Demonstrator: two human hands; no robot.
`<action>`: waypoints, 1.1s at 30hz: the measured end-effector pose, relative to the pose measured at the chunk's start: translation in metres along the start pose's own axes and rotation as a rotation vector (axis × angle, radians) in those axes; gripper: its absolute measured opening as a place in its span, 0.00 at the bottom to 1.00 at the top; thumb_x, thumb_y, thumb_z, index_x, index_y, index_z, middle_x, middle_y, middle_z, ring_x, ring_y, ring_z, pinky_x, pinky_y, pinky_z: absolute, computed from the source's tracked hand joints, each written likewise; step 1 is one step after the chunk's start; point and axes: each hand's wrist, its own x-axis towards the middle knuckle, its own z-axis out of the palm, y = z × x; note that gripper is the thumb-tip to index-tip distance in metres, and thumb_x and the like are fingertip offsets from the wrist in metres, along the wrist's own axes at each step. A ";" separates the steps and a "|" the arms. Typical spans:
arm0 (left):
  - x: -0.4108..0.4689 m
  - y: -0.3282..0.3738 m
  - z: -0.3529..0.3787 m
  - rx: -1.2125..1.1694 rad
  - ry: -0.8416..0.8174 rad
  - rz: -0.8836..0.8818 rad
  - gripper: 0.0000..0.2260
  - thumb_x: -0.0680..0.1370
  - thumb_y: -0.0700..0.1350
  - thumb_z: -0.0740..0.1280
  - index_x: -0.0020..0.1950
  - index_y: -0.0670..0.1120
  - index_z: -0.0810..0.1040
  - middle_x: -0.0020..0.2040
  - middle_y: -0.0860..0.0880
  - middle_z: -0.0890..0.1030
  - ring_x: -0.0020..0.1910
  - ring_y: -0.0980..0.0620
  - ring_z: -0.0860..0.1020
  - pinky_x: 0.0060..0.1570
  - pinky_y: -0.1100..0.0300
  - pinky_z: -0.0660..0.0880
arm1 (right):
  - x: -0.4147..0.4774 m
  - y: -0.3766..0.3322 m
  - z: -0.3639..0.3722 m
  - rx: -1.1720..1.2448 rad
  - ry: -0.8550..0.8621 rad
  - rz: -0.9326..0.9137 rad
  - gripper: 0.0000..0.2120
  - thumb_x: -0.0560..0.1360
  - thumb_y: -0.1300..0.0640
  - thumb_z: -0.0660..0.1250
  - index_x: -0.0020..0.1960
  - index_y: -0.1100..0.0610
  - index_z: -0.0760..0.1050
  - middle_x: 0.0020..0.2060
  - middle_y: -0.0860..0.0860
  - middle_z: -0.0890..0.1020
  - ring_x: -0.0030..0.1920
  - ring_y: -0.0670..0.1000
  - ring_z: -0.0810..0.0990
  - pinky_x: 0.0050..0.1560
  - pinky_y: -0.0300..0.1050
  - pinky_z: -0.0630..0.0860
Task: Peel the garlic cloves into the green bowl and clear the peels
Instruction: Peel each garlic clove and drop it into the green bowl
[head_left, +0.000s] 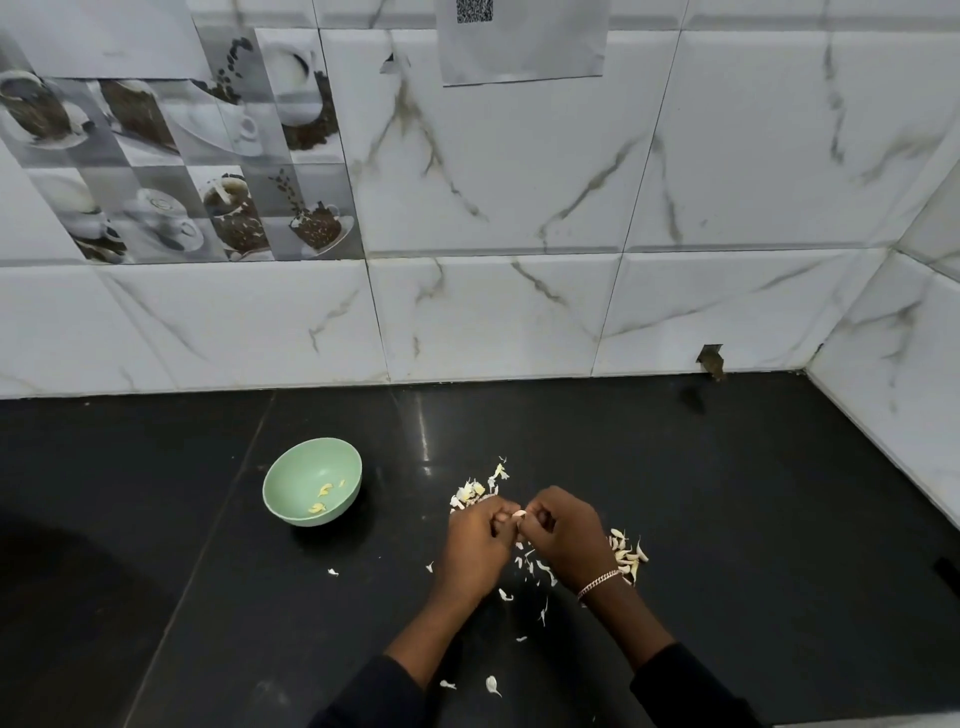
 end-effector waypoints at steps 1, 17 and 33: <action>-0.001 0.000 -0.001 0.046 0.003 0.023 0.07 0.76 0.40 0.70 0.46 0.52 0.85 0.38 0.57 0.84 0.39 0.60 0.82 0.41 0.64 0.78 | 0.001 0.000 0.001 -0.015 0.004 -0.001 0.09 0.69 0.56 0.74 0.35 0.51 0.74 0.30 0.47 0.77 0.32 0.47 0.75 0.35 0.40 0.70; 0.009 -0.005 -0.001 -0.319 -0.072 -0.169 0.07 0.79 0.32 0.67 0.45 0.38 0.84 0.34 0.45 0.84 0.31 0.52 0.80 0.36 0.59 0.77 | 0.000 -0.010 -0.002 0.424 -0.067 0.188 0.14 0.72 0.66 0.67 0.29 0.55 0.77 0.22 0.48 0.76 0.24 0.43 0.70 0.28 0.36 0.67; 0.017 0.005 -0.009 -0.182 -0.174 -0.022 0.06 0.80 0.35 0.67 0.46 0.40 0.83 0.37 0.44 0.84 0.34 0.55 0.80 0.39 0.59 0.78 | 0.000 -0.013 -0.002 0.827 -0.058 0.389 0.08 0.66 0.58 0.66 0.33 0.62 0.77 0.27 0.54 0.75 0.23 0.46 0.69 0.22 0.37 0.60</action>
